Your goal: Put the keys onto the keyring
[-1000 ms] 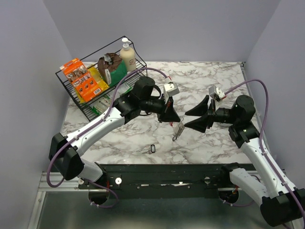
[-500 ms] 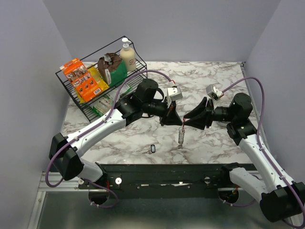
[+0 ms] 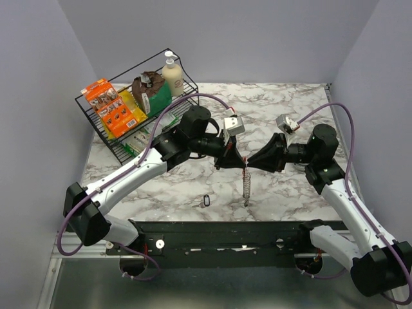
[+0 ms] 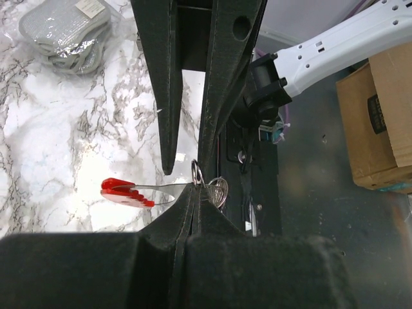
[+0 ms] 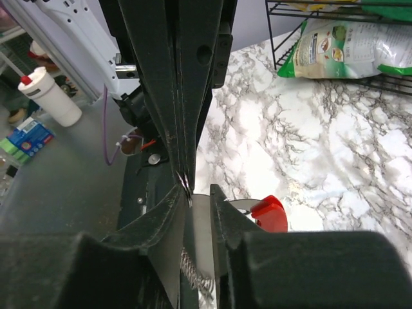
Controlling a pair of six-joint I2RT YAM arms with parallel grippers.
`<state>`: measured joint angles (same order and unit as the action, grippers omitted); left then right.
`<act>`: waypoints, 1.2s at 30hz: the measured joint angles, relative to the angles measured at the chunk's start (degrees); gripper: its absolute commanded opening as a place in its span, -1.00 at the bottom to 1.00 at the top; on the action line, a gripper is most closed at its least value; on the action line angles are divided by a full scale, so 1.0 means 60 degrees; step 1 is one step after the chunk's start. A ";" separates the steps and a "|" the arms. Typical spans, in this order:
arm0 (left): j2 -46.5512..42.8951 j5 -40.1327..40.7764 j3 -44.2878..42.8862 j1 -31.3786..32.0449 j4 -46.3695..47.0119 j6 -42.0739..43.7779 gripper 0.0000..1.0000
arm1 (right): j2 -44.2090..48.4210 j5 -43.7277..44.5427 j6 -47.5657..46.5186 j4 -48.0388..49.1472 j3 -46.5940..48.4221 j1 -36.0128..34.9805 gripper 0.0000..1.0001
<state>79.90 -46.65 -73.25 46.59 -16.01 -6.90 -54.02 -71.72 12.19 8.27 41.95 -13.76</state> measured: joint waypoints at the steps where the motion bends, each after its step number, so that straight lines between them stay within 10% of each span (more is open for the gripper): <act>1: -0.0011 0.0022 0.0000 0.0000 0.0000 0.0000 -1.00 | -0.0004 0.0000 -0.0015 -0.0033 0.0000 0.0000 -0.67; 4: -0.0015 0.0036 0.0000 0.0000 0.0004 0.0000 -1.00 | -0.0007 -0.0098 -0.0029 -0.0073 0.0000 -0.0004 -0.99; 13: -0.0015 0.0106 0.0000 0.0000 -0.0018 -0.0011 -1.00 | -0.0011 -0.0168 0.0000 -0.0102 0.0000 0.0000 -0.99; 23: -0.0135 0.0718 -0.0040 -0.0025 -0.0251 0.0324 0.22 | 0.0291 0.0703 0.0255 -0.0208 0.0000 0.0000 -0.99; 36: -0.1239 0.0780 0.0831 -0.1089 0.1257 -0.0801 0.40 | 0.0754 0.1851 0.0933 0.0138 0.0018 0.0000 -0.99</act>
<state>72.47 -41.98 -68.27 40.05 -8.47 -11.70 -49.50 -60.62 17.78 9.10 42.06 -13.76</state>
